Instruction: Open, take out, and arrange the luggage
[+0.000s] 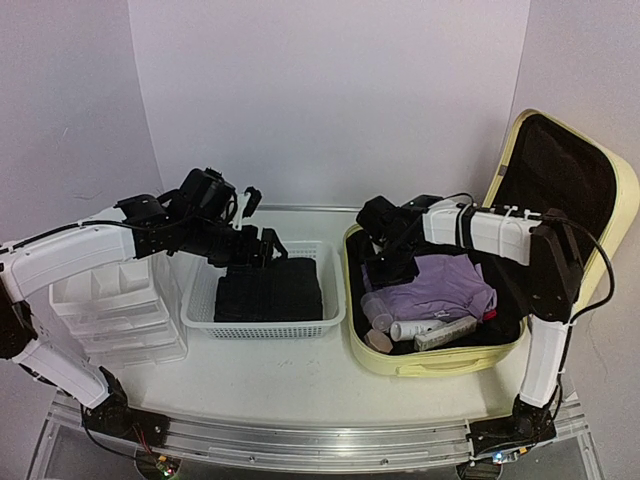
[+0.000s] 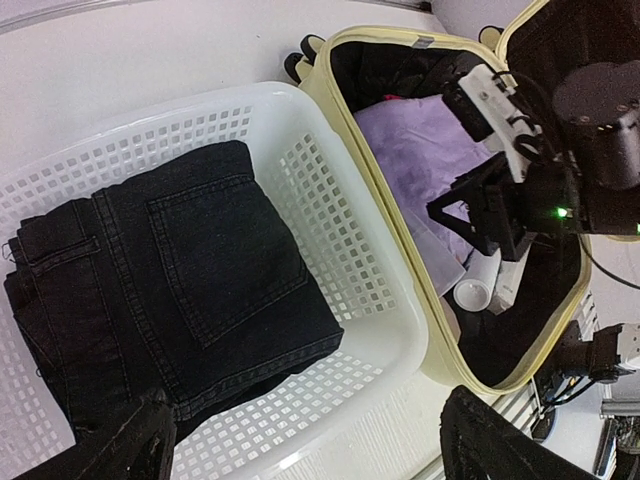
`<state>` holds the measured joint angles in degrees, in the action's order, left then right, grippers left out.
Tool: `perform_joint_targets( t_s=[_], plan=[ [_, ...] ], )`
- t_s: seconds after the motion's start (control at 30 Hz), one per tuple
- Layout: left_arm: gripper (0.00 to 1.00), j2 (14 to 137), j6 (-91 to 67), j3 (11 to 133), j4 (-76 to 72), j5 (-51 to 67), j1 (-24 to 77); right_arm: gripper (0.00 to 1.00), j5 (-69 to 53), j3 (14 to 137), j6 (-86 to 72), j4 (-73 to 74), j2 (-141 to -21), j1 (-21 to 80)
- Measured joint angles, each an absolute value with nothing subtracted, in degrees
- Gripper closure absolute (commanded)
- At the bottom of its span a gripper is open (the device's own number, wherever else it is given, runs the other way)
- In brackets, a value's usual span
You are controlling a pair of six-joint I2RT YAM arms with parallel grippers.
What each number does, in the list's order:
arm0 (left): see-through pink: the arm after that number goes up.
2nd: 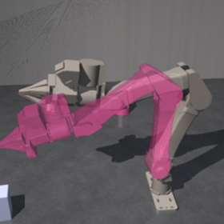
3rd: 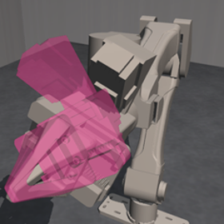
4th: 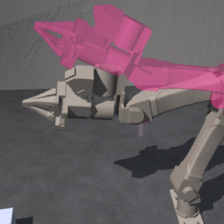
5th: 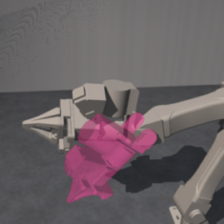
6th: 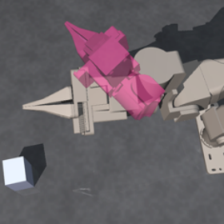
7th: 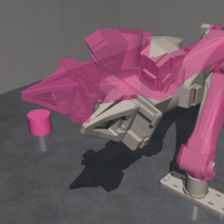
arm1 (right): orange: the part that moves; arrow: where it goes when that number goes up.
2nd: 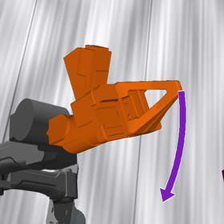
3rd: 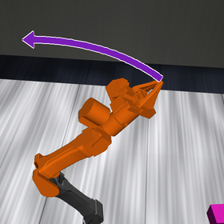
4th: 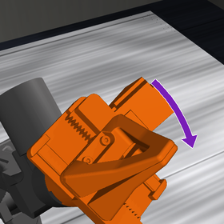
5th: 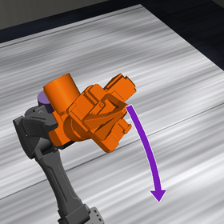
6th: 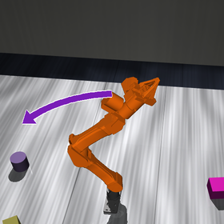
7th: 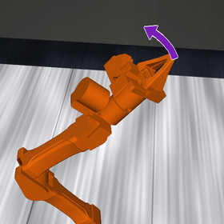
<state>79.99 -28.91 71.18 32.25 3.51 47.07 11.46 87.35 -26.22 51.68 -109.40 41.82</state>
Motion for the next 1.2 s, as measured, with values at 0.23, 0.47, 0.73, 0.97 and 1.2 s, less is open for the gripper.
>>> perform_joint_targets(
  t_s=[0.23,0.47,0.73,0.97,1.2],
  plan=[
    [0.07,80.03,-28.84,71.24,31.90,3.31,47.07,0.63,7.84,92.33,-27.11,50.76,-117.82,40.73],
    [0.06,80.05,-27.70,71.24,31.90,2.83,47.07,0.63,8.16,96.07,-27.66,50.35,-121.86,40.42],
    [0.06,80.05,-25.50,71.24,31.90,2.83,46.81,0.52,7.25,96.77,-28.77,50.70,-123.22,40.42],
    [0.05,80.12,-24.80,71.24,31.90,2.92,45.63,0.39,0.08,94.43,-29.06,52.01,-118.83,40.42],
    [0.05,82.28,-24.01,71.24,31.88,4.12,44.95,0.39,-3.49,95.22,-29.17,52.71,-118.48,39.79]
  ],
)
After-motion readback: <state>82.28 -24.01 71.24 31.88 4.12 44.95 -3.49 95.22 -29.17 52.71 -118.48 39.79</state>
